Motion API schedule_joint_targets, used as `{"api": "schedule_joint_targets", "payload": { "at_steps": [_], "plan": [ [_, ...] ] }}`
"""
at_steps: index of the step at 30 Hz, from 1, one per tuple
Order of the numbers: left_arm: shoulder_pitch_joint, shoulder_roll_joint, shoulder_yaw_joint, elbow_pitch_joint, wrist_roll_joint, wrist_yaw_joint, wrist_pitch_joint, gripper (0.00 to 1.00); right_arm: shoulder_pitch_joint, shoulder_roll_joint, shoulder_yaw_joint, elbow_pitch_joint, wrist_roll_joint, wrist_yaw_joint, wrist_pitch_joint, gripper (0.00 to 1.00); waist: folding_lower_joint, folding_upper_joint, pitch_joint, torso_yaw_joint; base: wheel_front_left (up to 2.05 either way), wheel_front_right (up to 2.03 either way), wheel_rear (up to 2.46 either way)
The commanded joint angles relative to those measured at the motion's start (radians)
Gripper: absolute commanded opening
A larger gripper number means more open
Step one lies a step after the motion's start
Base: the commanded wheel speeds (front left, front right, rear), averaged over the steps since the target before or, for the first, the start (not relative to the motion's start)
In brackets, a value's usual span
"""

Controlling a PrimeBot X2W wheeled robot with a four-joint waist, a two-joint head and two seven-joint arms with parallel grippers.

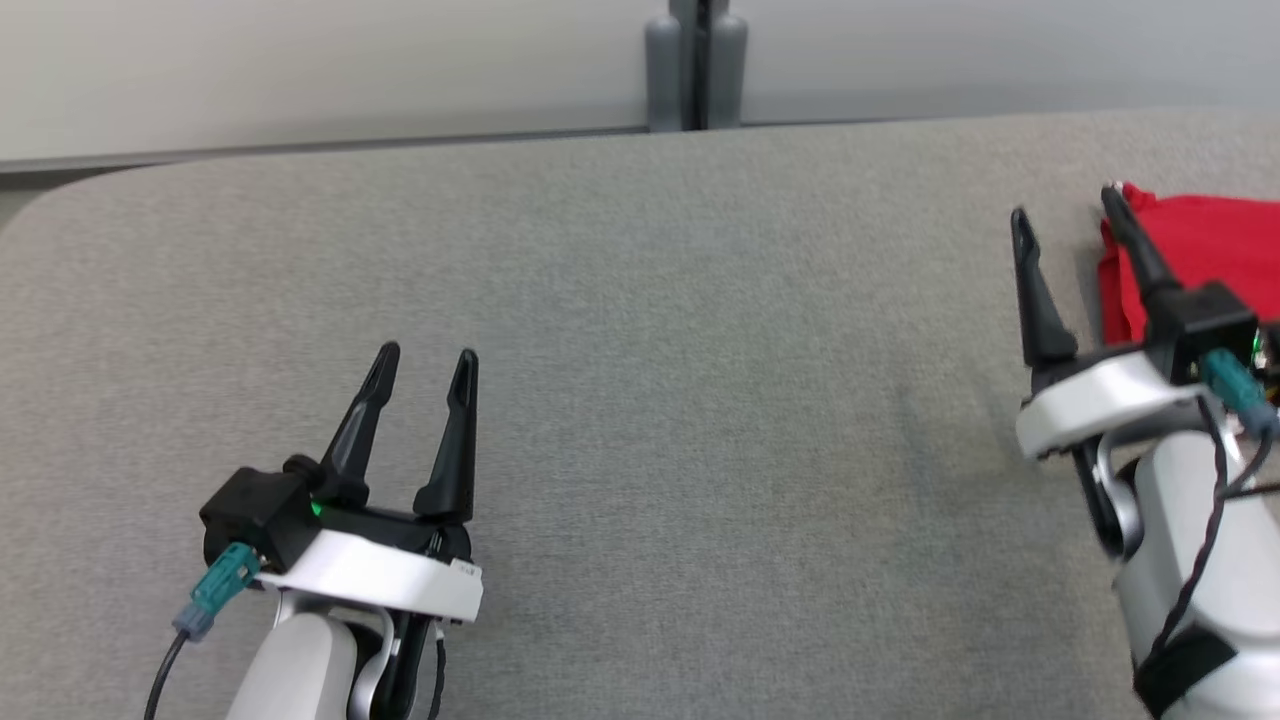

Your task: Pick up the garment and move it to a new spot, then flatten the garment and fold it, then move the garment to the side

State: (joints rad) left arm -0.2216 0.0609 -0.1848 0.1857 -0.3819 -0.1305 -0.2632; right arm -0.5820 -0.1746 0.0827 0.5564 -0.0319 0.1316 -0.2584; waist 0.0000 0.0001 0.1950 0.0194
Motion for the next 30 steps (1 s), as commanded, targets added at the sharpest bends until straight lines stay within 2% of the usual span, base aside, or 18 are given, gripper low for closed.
{"api": "schedule_joint_targets", "payload": {
  "at_steps": [1,9,13,15,20,23,30],
  "plan": [
    [0.015,0.003,0.008,-0.003,0.007,0.0,-0.001,1.0,0.03,0.003,0.0,-0.012,0.011,-0.002,-0.006,1.0,0.0,-0.0001,-0.049,0.043,0.0,0.0,0.0],
    [0.094,-0.008,0.071,0.008,0.055,0.0,-0.001,1.0,0.261,0.1,-0.043,-0.173,0.106,-0.002,-0.007,1.0,0.0,-0.0001,-0.109,0.075,0.0,0.0,0.0],
    [0.124,-0.008,0.098,-0.006,0.062,0.001,-0.001,1.0,0.36,0.119,-0.044,-0.231,0.171,-0.002,-0.007,1.0,0.0,-0.0001,-0.128,0.079,0.0,0.0,0.0],
    [0.138,-0.008,0.106,-0.008,0.053,0.012,-0.001,1.0,0.414,0.123,-0.025,-0.259,0.244,-0.002,-0.008,1.0,0.0,-0.0001,-0.135,0.077,0.0,0.0,0.0],
    [0.158,-0.008,0.109,0.007,0.044,0.032,-0.001,1.0,0.459,0.123,-0.012,-0.284,0.283,-0.001,-0.008,1.0,0.0,-0.0001,-0.143,0.071,0.0,0.0,0.0],
    [0.161,-0.008,0.097,0.032,0.032,0.051,-0.001,1.0,0.47,0.123,-0.011,-0.291,0.267,-0.001,-0.008,1.0,0.0,-0.0001,-0.144,0.072,0.0,0.0,0.0],
    [0.143,-0.008,0.075,0.046,0.042,0.061,-0.001,1.0,0.479,0.123,-0.017,-0.301,0.269,-0.001,-0.008,1.0,0.0,-0.0001,-0.144,0.078,0.0,0.0,0.0]
  ]
}}
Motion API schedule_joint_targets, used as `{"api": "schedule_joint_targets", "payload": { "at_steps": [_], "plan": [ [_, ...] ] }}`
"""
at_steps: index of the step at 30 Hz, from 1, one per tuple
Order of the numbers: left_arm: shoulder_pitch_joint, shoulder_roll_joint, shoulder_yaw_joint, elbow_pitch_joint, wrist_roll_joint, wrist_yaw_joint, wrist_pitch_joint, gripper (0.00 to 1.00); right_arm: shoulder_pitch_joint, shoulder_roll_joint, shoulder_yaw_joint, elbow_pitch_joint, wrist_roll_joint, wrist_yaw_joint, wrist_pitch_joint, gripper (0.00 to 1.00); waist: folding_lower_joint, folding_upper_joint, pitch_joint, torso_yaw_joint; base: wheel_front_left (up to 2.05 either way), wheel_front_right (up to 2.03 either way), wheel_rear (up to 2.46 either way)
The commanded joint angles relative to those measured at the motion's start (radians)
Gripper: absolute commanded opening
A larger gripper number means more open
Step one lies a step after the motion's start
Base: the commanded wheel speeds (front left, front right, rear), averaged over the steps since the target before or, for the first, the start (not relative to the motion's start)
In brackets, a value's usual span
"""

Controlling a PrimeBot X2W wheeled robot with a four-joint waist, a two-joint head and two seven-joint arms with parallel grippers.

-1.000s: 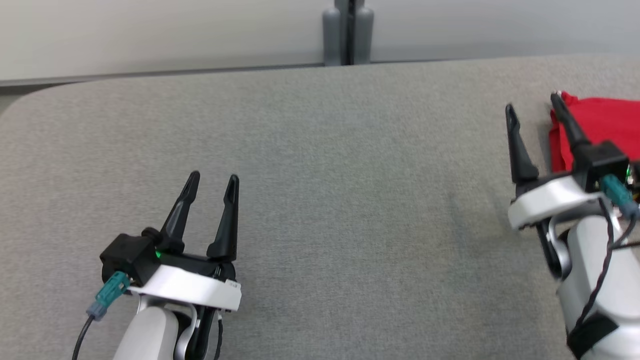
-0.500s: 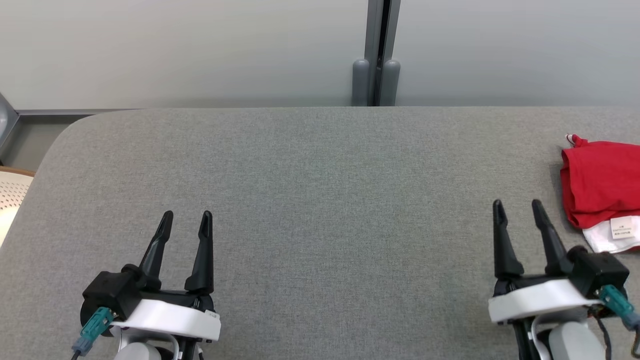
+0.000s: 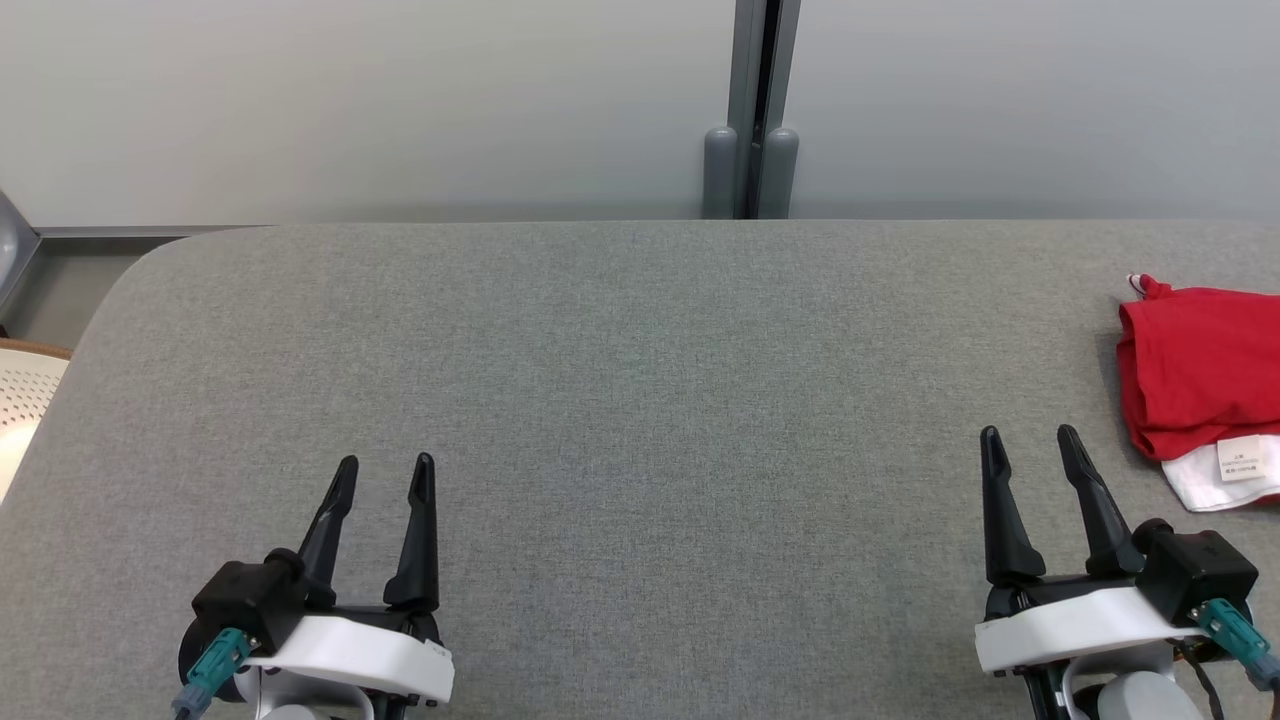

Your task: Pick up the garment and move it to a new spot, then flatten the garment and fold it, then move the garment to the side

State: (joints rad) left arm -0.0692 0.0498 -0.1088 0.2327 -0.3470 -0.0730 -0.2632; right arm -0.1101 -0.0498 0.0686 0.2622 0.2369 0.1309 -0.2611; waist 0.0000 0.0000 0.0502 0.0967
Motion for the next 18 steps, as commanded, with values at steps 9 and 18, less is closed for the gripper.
{"api": "schedule_joint_targets", "payload": {
  "at_steps": [9,18],
  "plan": [
    [-0.005,0.003,0.001,-0.003,0.017,0.006,-0.001,1.0,0.004,-0.002,-0.003,-0.008,-0.004,0.0,-0.005,1.0,0.0,0.0,0.0,-0.005,0.0,0.0,0.0],
    [-0.001,0.003,0.013,-0.009,-0.051,-0.023,-0.001,1.0,-0.004,-0.002,-0.003,-0.003,0.002,0.0,-0.005,1.0,0.0,0.0,0.007,-0.006,0.0,0.0,0.0]
  ]
}}
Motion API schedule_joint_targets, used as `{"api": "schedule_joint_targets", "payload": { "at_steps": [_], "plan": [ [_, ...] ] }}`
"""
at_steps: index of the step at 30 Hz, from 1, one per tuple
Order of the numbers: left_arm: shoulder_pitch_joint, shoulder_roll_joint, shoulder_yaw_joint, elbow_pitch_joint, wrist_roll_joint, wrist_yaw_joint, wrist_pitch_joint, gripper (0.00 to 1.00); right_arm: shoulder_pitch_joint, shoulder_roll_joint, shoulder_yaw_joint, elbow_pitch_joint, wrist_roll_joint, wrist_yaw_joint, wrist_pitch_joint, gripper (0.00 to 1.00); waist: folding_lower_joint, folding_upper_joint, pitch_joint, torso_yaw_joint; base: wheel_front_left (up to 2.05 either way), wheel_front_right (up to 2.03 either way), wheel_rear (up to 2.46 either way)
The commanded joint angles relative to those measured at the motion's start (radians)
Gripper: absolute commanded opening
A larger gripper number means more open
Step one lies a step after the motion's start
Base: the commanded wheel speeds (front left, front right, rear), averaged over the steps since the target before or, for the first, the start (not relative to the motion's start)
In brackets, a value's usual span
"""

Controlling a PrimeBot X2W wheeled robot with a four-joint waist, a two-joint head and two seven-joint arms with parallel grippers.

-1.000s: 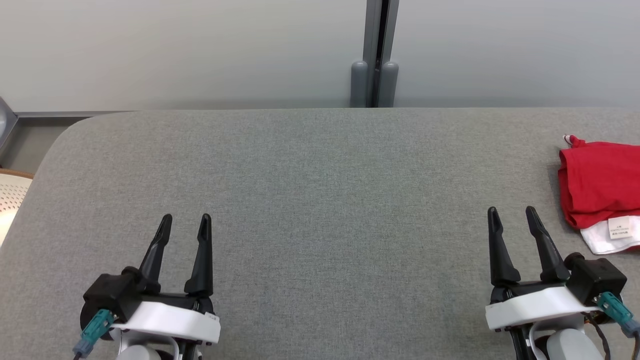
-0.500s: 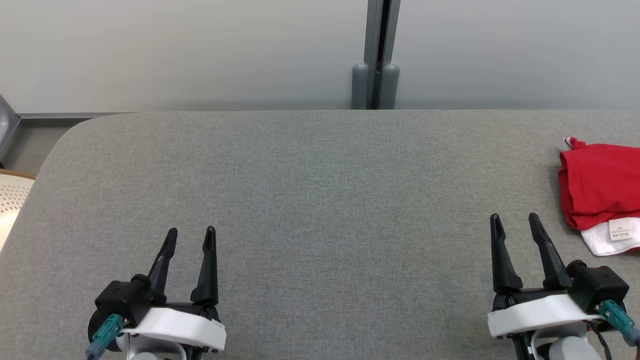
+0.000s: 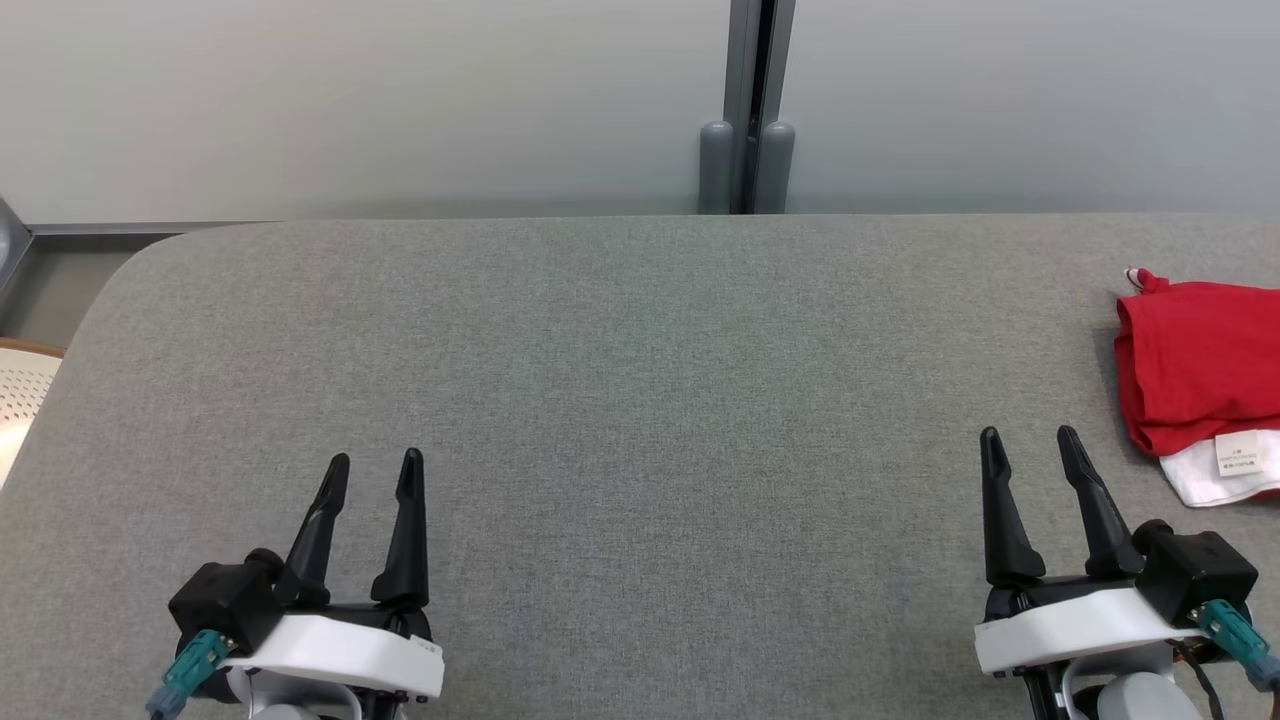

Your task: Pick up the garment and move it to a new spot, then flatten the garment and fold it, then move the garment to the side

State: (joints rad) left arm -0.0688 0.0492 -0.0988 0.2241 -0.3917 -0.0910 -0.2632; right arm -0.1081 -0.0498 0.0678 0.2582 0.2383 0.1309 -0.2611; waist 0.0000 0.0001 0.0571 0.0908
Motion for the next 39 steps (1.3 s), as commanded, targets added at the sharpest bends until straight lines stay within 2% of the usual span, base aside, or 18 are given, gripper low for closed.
{"api": "schedule_joint_targets", "payload": {
  "at_steps": [1,16,17,20,39],
  "plan": [
    [0.002,0.004,0.006,0.003,-0.017,-0.007,-0.001,1.0,-0.006,-0.002,-0.002,0.002,0.003,0.0,-0.005,1.0,0.0,-0.0001,0.001,0.0,0.0,0.0,0.0],
    [-0.001,0.004,0.033,0.043,-0.089,-0.024,-0.001,1.0,-0.02,-0.002,0.002,0.011,0.009,0.0,-0.005,1.0,0.0,-0.0001,0.011,0.0,0.0,0.0,0.0],
    [0.002,0.0,0.031,0.045,-0.092,-0.022,0.001,0.0,-0.013,0.001,0.003,0.014,0.009,0.0,0.0,0.0,0.0,-0.0001,0.011,0.0,0.0,0.0,0.0],
    [0.019,-0.006,0.029,0.071,-0.097,-0.022,0.005,0.0,0.008,0.002,0.006,0.037,0.013,0.0,0.004,0.0,0.0,-0.0001,0.012,0.0,0.0,0.0,0.0],
    [0.002,-0.001,0.072,0.058,-0.375,-0.027,0.094,0.0,0.004,-0.007,-0.029,0.022,0.357,0.0,0.087,0.0,0.0,-0.0001,0.002,-0.014,0.0,0.0,0.0]
  ]
}}
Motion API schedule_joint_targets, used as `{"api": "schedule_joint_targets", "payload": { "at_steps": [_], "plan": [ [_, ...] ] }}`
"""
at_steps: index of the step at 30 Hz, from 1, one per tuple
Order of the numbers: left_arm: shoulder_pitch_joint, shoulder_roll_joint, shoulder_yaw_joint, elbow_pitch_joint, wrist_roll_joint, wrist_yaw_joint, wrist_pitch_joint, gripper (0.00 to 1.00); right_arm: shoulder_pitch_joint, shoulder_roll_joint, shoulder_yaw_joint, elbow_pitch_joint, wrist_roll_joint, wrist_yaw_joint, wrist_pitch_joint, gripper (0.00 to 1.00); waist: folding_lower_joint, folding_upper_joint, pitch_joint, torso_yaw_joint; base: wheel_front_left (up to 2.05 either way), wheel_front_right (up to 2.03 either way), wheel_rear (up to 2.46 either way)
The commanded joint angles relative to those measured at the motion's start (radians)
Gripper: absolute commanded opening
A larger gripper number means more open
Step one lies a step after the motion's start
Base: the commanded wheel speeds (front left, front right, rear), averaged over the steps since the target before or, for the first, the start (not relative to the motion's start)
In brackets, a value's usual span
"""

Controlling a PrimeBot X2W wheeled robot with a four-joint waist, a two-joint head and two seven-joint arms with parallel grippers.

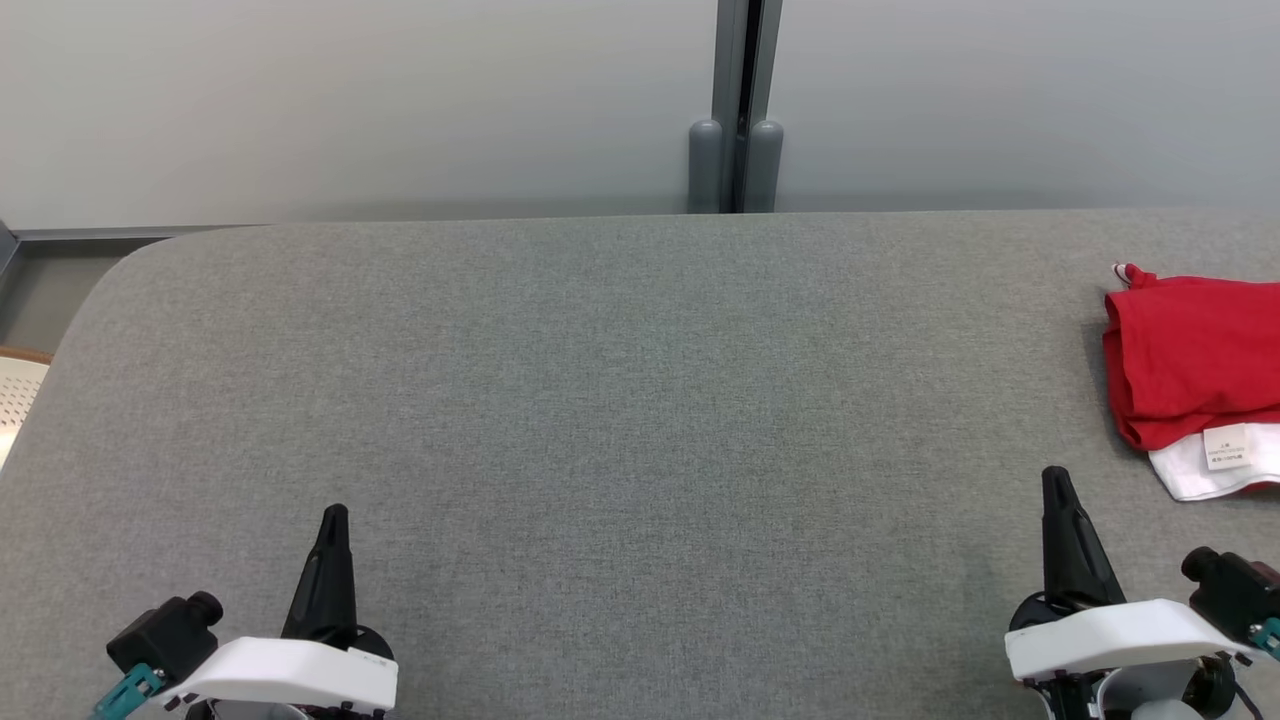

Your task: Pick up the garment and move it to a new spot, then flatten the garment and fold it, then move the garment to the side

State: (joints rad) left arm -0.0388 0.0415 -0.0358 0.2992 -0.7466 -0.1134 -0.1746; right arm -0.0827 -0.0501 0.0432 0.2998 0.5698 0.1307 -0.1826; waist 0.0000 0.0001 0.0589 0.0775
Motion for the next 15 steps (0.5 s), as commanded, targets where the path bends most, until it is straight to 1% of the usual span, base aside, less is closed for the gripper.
{"api": "schedule_joint_targets", "payload": {
  "at_steps": [1,15],
  "plan": [
    [-0.029,0.006,0.011,-0.018,-0.033,-0.005,0.009,0.0,-0.021,-0.007,-0.007,-0.02,0.041,0.0,0.012,0.0,0.0,-0.0001,-0.001,-0.001,0.0,0.0,0.0],
    [-0.039,0.009,0.036,-0.026,-0.189,-0.008,0.06,0.0,-0.023,-0.011,-0.029,-0.028,0.232,0.0,0.061,0.0,0.0,-0.0001,-0.008,-0.011,0.0,0.0,0.0]
  ]
}}
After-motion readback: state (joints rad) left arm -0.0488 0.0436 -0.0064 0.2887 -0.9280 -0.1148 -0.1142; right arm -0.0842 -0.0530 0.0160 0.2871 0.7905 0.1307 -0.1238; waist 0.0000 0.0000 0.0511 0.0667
